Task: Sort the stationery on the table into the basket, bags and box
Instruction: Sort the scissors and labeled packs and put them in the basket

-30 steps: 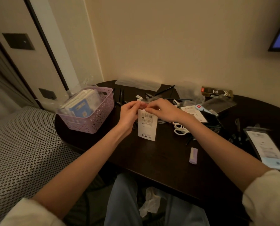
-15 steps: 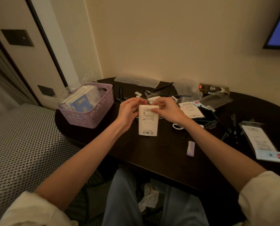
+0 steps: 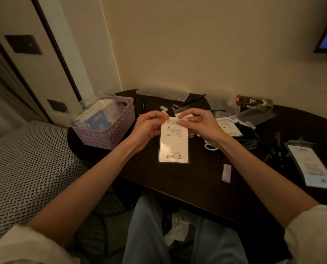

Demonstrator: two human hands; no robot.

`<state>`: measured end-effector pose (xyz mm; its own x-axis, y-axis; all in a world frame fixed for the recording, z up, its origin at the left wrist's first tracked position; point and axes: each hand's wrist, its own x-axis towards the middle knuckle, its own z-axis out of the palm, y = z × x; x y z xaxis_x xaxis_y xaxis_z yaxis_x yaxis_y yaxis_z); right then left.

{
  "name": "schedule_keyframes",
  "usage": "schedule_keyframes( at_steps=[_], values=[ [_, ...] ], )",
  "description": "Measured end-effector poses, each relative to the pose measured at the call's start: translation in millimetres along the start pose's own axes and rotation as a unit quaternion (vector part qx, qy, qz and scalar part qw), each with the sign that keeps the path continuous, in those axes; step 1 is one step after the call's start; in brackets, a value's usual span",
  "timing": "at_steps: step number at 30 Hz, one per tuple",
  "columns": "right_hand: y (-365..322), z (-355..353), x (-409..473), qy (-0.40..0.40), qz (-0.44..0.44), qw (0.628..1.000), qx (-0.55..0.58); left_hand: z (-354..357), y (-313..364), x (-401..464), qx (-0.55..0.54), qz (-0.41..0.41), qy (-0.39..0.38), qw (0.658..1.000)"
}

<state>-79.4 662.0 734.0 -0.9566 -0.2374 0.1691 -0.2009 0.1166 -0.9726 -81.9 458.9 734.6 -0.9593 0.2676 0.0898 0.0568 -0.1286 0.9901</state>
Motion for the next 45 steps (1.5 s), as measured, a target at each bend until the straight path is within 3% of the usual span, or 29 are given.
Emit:
schedule_keyframes(
  at_steps=[6,9,13,19,25,33,37,41,45],
  values=[
    [-2,1,5,-0.035,0.068,0.993,0.09,-6,1,2,0.022,0.001,-0.019,1.0],
    [-4,4,7,-0.035,0.079,0.989,0.119,-5,3,4,0.049,-0.008,0.009,0.999],
    [-4,11,13,0.005,0.057,0.998,0.024,-4,4,5,0.176,-0.001,0.06,0.983],
    [-11,25,24,0.011,0.02,0.997,-0.067,-12,13,2,0.159,-0.033,0.101,0.982],
    [-17,45,39,0.006,-0.008,0.995,-0.103,-32,21,3,0.186,-0.026,0.14,0.972],
    [-12,70,60,-0.019,0.047,0.994,-0.096,-71,22,2,0.187,-0.059,0.141,0.97],
    [-22,90,82,-0.027,0.026,0.995,-0.089,-92,37,9,0.229,-0.021,0.181,0.956],
    [-36,103,113,-0.038,0.005,0.999,-0.035,-111,60,14,0.165,0.026,0.196,0.966],
    [-47,114,145,-0.077,0.014,0.994,0.08,-139,74,21,0.084,-0.015,0.166,0.982]
  ],
)
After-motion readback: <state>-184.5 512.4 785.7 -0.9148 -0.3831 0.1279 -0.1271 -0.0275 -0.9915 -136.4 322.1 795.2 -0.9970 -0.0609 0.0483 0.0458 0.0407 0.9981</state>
